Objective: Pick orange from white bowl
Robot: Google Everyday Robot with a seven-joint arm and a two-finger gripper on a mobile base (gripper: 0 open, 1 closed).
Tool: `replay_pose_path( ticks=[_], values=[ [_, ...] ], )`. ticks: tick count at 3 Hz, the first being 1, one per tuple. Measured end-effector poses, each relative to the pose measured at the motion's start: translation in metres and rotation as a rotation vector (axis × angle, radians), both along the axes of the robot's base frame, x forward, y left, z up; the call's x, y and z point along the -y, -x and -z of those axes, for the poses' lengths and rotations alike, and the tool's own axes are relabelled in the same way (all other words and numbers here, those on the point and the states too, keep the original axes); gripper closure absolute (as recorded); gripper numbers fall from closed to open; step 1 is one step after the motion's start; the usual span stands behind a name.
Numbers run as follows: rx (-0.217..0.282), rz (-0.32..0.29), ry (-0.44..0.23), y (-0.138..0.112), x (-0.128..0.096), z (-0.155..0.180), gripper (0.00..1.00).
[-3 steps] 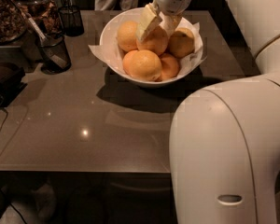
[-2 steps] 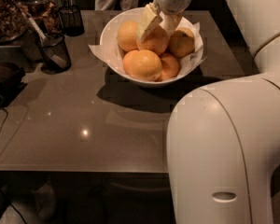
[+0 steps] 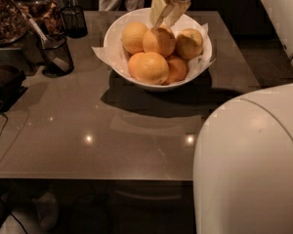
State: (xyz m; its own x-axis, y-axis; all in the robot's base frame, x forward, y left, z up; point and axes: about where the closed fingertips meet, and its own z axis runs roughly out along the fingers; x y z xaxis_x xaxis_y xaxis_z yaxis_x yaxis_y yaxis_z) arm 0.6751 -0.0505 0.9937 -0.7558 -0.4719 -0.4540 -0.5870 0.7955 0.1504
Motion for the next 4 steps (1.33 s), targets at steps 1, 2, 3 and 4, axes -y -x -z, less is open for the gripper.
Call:
replay_pose_path(
  ticks=[1,2,3,4],
  values=[
    [0.0,0.0,0.0,0.0,-0.0001,-0.0001,1.0],
    [0.0,0.0,0.0,0.0,-0.0001,-0.0001,0.81],
    [0.0,0.0,0.0,-0.0001,-0.0001,0.0,0.58],
    [0.0,0.0,0.0,-0.0001,-0.0001,0.0,0.36]
  ],
)
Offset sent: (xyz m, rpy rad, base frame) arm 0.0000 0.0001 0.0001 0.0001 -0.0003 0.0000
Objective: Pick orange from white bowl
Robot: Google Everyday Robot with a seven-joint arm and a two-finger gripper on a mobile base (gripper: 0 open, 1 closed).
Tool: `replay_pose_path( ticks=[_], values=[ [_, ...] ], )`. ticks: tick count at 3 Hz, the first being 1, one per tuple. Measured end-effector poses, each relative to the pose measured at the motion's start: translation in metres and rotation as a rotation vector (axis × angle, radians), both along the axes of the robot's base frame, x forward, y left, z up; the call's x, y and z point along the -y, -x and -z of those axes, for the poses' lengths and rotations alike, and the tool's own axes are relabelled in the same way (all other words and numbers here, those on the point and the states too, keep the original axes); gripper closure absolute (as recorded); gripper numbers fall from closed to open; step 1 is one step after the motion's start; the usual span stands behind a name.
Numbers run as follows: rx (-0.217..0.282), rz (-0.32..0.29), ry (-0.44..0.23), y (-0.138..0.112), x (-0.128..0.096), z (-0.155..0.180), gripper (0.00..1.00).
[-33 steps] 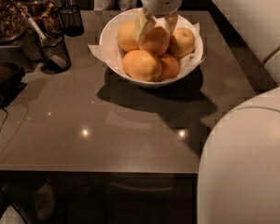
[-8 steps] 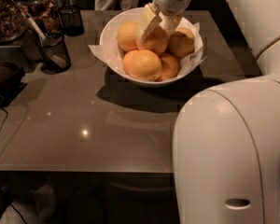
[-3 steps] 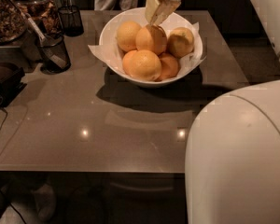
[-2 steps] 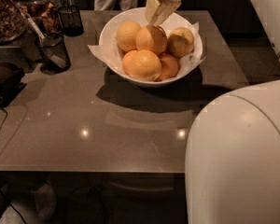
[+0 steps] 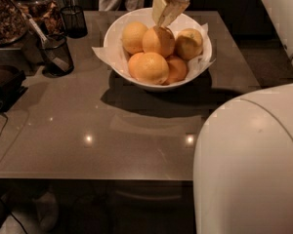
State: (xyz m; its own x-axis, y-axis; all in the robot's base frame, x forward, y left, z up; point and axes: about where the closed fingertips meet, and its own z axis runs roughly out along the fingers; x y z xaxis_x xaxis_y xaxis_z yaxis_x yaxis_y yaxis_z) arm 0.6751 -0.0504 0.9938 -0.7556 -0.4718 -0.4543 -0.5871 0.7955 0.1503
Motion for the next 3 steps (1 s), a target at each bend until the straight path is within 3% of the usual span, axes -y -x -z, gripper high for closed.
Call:
replay_pose_path(
  ticks=[1,2,3],
  values=[
    [0.0,0.0,0.0,0.0,0.0,0.0,0.11],
    [0.0,0.0,0.0,0.0,0.0,0.0,0.0],
    [0.0,0.0,0.0,-0.0001,0.0,0.0,0.0]
  ],
)
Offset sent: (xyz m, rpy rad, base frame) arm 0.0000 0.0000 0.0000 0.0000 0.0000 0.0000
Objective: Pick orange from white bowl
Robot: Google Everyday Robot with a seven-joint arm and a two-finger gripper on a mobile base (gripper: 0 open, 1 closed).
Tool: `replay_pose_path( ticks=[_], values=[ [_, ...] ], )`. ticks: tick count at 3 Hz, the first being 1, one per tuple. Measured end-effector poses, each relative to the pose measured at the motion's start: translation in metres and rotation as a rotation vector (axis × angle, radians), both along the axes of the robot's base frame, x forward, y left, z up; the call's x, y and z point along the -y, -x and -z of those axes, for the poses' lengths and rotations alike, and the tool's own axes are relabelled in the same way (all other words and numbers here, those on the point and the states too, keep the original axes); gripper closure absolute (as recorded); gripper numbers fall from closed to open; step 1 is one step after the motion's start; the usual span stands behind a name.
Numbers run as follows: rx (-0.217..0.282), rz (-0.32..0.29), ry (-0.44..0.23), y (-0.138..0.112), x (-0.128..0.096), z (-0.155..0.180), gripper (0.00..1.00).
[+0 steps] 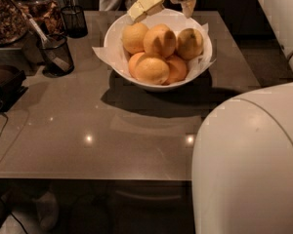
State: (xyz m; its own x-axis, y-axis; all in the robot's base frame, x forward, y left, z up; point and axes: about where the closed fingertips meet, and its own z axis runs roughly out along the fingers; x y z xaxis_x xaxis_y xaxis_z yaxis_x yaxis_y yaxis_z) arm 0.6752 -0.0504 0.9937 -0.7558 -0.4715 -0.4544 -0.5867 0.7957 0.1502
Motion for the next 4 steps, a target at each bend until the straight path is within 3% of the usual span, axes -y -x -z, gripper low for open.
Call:
replay_pose_path(
  ticks=[1,2,3,4],
  values=[
    [0.02,0.074,0.022,-0.007,0.003,0.002,0.0],
    [-0.006,0.189,0.123,-0.011,0.003,0.02,0.0],
    [-0.006,0.189,0.123,-0.011,0.003,0.02,0.0],
    [-0.021,0.094,0.057,-0.009,-0.005,0.021,0.0]
  ],
)
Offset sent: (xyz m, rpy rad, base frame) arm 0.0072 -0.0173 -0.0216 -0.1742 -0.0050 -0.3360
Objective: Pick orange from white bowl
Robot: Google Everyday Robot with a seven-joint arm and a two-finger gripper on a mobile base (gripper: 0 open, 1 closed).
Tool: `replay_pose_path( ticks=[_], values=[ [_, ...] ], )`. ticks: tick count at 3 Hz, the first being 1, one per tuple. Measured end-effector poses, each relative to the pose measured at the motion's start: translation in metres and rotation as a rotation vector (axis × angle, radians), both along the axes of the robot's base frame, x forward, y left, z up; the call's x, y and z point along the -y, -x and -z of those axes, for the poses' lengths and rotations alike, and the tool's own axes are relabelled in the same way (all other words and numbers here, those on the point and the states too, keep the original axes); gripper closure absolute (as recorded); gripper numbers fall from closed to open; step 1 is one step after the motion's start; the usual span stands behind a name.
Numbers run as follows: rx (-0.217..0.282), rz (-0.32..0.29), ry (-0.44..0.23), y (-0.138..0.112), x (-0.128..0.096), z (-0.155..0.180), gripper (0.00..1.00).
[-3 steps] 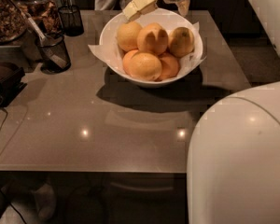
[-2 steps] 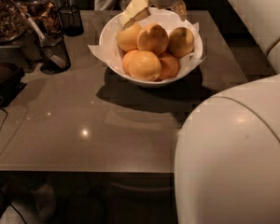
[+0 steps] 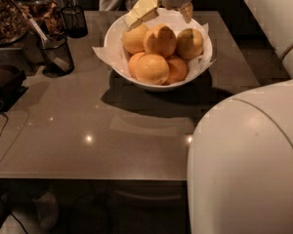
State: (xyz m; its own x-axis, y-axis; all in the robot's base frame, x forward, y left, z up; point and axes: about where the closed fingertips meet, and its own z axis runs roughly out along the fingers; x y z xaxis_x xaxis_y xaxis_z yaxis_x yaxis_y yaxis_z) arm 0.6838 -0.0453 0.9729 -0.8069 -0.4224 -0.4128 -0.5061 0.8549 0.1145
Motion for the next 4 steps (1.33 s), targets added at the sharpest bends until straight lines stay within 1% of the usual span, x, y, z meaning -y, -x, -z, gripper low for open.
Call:
replay_pose_path(
  ticks=[1,2,3,4],
  values=[
    [-0.04,-0.165,-0.115,0.006,-0.009,0.003,0.0],
    [-0.051,-0.319,-0.194,0.011,-0.023,-0.001,0.0],
    [-0.021,-0.324,-0.213,0.005,-0.029,-0.007,0.0],
    [0.013,-0.326,-0.211,-0.001,-0.032,-0.01,0.0]
  ],
)
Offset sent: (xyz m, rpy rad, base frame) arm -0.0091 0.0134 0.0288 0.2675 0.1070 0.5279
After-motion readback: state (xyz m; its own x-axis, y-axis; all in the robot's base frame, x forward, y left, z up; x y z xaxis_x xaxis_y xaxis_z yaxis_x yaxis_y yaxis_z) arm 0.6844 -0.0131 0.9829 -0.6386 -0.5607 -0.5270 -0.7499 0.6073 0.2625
